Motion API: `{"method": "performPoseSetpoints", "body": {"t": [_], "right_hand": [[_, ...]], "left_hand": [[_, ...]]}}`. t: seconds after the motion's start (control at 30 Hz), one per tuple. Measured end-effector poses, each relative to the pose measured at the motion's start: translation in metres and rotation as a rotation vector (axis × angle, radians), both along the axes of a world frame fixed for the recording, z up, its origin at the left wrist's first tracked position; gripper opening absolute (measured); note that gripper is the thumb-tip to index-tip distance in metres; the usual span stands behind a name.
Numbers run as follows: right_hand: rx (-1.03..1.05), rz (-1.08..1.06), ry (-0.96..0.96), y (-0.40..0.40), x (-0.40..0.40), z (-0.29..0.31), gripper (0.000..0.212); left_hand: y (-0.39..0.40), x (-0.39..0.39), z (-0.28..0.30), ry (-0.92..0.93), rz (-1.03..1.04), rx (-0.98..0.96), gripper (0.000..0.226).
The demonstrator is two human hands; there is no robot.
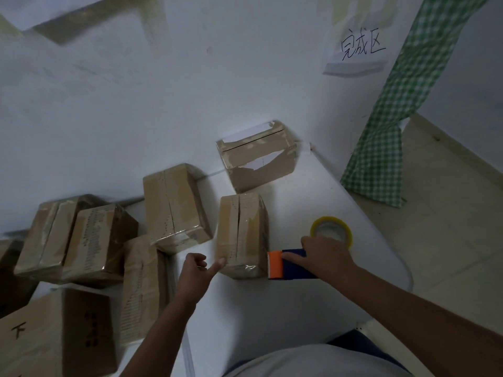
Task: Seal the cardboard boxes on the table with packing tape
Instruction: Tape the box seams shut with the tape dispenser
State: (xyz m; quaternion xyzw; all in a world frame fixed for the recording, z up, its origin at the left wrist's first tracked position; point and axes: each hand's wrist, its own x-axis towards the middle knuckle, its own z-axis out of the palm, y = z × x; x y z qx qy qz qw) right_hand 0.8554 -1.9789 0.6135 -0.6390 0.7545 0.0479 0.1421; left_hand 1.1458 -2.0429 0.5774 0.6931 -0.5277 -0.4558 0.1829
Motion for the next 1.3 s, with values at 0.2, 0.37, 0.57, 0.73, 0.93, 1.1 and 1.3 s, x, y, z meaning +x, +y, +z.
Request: {"method": "performPoseSetpoints", "body": {"t": [0.2, 0.37, 0.57, 0.73, 0.93, 1.1, 1.3], "right_hand": [[0.070, 0.011, 0.038, 0.004, -0.009, -0.003, 0.062], [0.085, -0.001, 0.026, 0.006, -0.006, -0.002, 0.061], [0.076, -0.008, 0.021, 0.007, -0.006, -0.001, 0.059], [0.064, -0.008, 0.031, 0.008, -0.006, -0.001, 0.060], [0.031, -0.016, 0.033, 0.012, -0.002, -0.005, 0.059], [0.023, -0.042, -0.004, 0.015, -0.007, -0.011, 0.060], [0.042, -0.033, -0.039, 0.013, -0.014, -0.006, 0.057]], "left_hand": [[0.008, -0.013, 0.000, 0.048, -0.017, 0.020, 0.052], [0.011, -0.005, 0.000, 0.145, 0.034, 0.050, 0.022], [0.001, 0.013, -0.001, 0.187, 0.044, 0.060, 0.018], [-0.006, 0.015, -0.008, 0.179, -0.039, 0.127, 0.022], [-0.018, 0.007, -0.006, -0.295, -0.262, 0.067, 0.038], [-0.001, -0.024, 0.021, -0.215, -0.452, -0.711, 0.055], [-0.012, -0.080, 0.010, -0.496, -1.173, -0.653, 0.052]]}}
